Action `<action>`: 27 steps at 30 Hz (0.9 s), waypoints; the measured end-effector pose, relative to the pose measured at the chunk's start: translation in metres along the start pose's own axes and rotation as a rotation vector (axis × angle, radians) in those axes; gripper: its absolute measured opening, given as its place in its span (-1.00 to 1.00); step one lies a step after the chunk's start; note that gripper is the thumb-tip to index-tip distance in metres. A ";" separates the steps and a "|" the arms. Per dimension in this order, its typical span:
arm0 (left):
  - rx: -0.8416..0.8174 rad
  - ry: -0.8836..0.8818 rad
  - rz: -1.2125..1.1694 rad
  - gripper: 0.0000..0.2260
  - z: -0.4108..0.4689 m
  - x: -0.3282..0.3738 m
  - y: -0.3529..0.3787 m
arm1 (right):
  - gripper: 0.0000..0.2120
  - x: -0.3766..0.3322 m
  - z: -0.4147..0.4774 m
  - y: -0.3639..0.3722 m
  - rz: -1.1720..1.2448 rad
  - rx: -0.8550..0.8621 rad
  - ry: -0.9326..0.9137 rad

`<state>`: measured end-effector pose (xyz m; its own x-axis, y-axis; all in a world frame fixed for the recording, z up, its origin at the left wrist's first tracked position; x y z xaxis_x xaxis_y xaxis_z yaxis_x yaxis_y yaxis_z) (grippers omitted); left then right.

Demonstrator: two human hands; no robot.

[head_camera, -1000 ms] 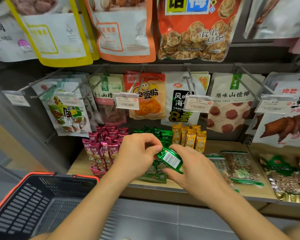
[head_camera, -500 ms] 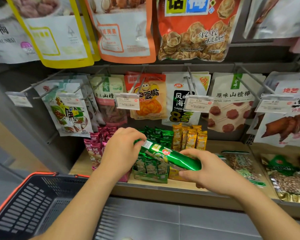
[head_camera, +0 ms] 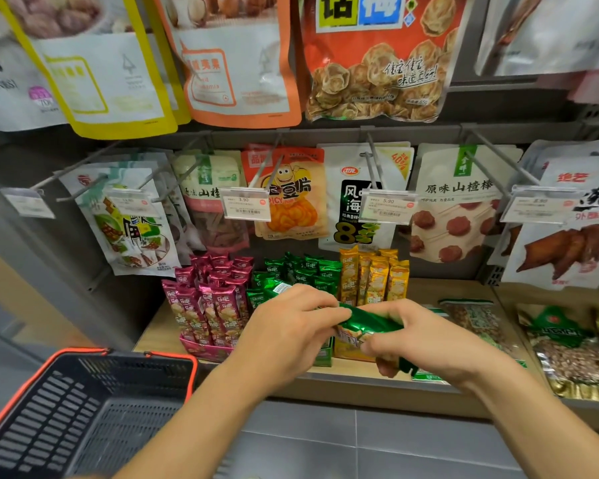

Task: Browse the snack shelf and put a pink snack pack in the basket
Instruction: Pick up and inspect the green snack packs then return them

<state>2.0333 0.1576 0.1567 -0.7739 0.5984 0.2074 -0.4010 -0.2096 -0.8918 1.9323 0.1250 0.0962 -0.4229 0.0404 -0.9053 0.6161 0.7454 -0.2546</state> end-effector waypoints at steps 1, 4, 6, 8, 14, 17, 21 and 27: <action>0.020 -0.007 -0.004 -0.80 0.000 -0.002 -0.003 | -0.71 -0.001 -0.001 0.001 0.014 -0.001 0.003; 0.081 -0.083 -0.032 -0.80 -0.001 -0.017 -0.011 | -0.49 -0.005 -0.003 -0.008 0.177 0.105 -0.034; 0.113 -0.173 -0.080 -0.77 -0.004 -0.031 -0.016 | -0.51 -0.017 -0.008 -0.024 0.134 0.241 -0.145; 0.111 -0.235 -0.132 -0.75 -0.006 -0.039 -0.016 | -0.57 -0.025 -0.013 -0.035 0.005 0.355 -0.215; 0.056 -0.212 -0.244 -0.73 -0.001 -0.021 -0.006 | -0.62 -0.039 -0.016 -0.028 -0.323 0.475 -0.299; 0.145 -0.237 -0.362 -0.76 0.001 -0.019 -0.016 | -0.63 -0.038 -0.014 -0.024 -0.366 0.464 -0.318; 0.225 -0.273 -0.489 -0.79 0.002 -0.018 -0.024 | -0.69 -0.036 -0.009 -0.013 -0.390 0.403 -0.356; 0.243 -0.444 -0.704 -0.82 -0.003 -0.039 -0.019 | -0.70 -0.041 -0.006 -0.006 -0.425 0.411 -0.417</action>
<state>2.0729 0.1408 0.1640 -0.4055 0.3044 0.8619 -0.9132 -0.0937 -0.3966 1.9419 0.1233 0.1373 -0.4434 -0.5156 -0.7331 0.6892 0.3267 -0.6467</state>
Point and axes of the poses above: each hand's wrist, its own z-axis towards the middle knuckle, its own y-axis out of the palm, x = y × z, the point moved 10 cm from there along z, towards the middle knuckle, and after that the axes turned 6 degrees about -x, right-handed, at the moved point
